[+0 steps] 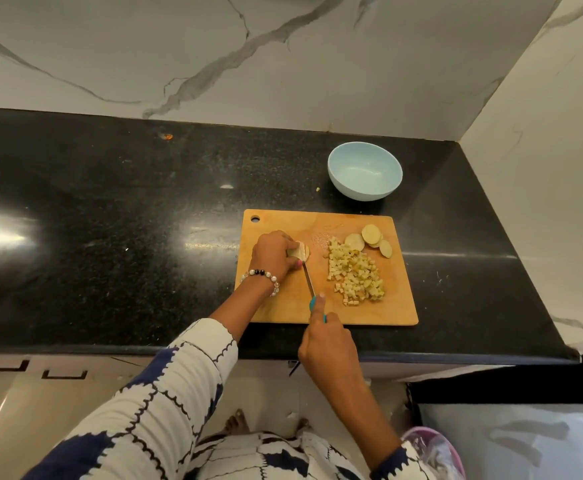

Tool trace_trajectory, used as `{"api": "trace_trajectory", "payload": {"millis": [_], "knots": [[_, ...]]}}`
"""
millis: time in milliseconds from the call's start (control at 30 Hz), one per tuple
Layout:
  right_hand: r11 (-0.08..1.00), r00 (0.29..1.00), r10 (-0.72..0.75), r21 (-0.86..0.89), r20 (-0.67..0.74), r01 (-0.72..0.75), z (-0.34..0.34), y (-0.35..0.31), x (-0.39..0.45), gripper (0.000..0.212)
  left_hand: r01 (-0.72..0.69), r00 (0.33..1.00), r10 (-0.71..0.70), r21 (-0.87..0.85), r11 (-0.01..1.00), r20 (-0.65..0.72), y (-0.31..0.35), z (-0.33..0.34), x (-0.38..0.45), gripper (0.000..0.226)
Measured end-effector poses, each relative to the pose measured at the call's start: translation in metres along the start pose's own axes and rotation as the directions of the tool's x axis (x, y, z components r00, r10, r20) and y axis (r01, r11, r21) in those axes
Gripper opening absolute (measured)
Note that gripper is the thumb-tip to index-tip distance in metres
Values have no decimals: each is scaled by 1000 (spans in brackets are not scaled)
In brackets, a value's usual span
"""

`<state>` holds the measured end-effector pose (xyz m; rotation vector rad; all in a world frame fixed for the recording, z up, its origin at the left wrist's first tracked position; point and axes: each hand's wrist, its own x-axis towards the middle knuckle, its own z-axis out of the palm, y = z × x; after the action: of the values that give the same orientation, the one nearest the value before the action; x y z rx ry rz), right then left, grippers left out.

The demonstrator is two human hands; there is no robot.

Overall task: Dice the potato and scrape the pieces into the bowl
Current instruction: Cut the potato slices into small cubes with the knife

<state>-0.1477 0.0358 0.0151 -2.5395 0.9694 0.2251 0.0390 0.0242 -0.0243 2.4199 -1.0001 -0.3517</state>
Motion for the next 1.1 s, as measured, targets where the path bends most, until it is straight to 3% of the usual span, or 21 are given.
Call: {"api": "trace_trajectory", "payload": {"millis": [267,567,900,1100], "knots": [[997,980,-35,64,-196,49,-11,-1,37,58,4,997,-3,-14,1000,76,-4,-10,3,43],[999,989,-30,-26,-148,26,-2,-14,49,62,46,998,-42,-91,995,43,-4,-9,2,40],[999,999,10,-37,33,-9,4,-7,3,72,60,998,-58,-110,992,21,-4,-8,1,38],[1000,998,7,22,-56,-6,-16,-7,5,63,90,996,-89,-75,993,16,0,-9,2,42]]}}
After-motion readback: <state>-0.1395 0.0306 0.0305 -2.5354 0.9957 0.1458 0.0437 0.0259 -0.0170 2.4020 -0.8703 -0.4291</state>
